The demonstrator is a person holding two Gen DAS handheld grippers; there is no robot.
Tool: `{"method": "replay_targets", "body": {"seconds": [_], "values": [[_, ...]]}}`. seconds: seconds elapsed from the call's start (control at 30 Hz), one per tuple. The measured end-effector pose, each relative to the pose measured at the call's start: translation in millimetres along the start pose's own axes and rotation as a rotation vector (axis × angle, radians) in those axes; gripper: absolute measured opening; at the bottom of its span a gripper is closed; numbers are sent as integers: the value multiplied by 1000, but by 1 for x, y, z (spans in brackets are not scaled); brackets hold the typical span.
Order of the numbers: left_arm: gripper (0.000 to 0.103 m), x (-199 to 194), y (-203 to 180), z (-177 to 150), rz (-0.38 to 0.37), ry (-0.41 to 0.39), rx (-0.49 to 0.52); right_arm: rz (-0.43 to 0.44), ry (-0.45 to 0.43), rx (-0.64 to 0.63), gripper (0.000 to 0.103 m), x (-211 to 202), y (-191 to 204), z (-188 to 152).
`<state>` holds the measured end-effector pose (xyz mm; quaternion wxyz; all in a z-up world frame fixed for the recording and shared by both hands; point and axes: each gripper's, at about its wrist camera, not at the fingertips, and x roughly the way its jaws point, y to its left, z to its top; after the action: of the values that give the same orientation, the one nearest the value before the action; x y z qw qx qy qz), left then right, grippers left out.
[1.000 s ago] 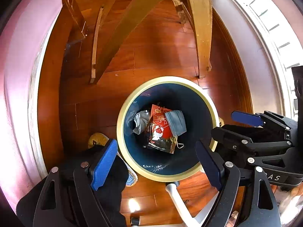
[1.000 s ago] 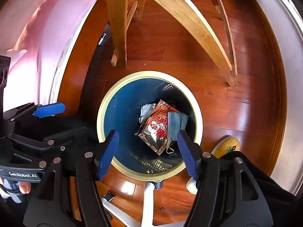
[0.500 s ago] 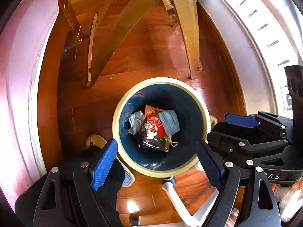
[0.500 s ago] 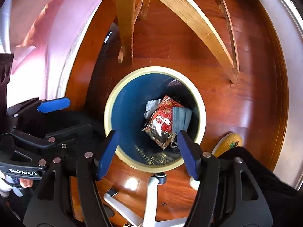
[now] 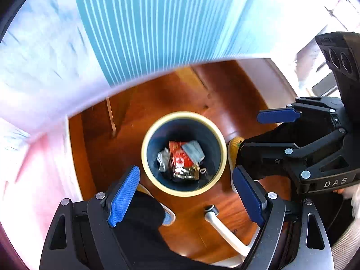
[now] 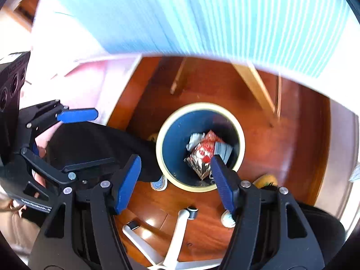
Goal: Collect trash
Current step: 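Raise both open tools from the bin back toward the table, then grasp the black TALON box with the left tool while the right grasps the yellow bag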
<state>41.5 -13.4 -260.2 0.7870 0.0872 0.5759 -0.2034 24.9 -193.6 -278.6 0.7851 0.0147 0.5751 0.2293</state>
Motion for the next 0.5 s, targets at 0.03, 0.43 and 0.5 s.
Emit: {"method": "replay_targets", "body": {"seconds": [0.03,0.43,0.5], "values": [[86,-14,-3,1,0,-21,12,-6,-17,-22,62,-11,7,2],[86,-161,-19,41,39,-192,130,-74,-202,-298,62,-146,78,49],[86,-180,-15,55,58,-218,138,-78,-227,-320,62,-164,81,66]]}}
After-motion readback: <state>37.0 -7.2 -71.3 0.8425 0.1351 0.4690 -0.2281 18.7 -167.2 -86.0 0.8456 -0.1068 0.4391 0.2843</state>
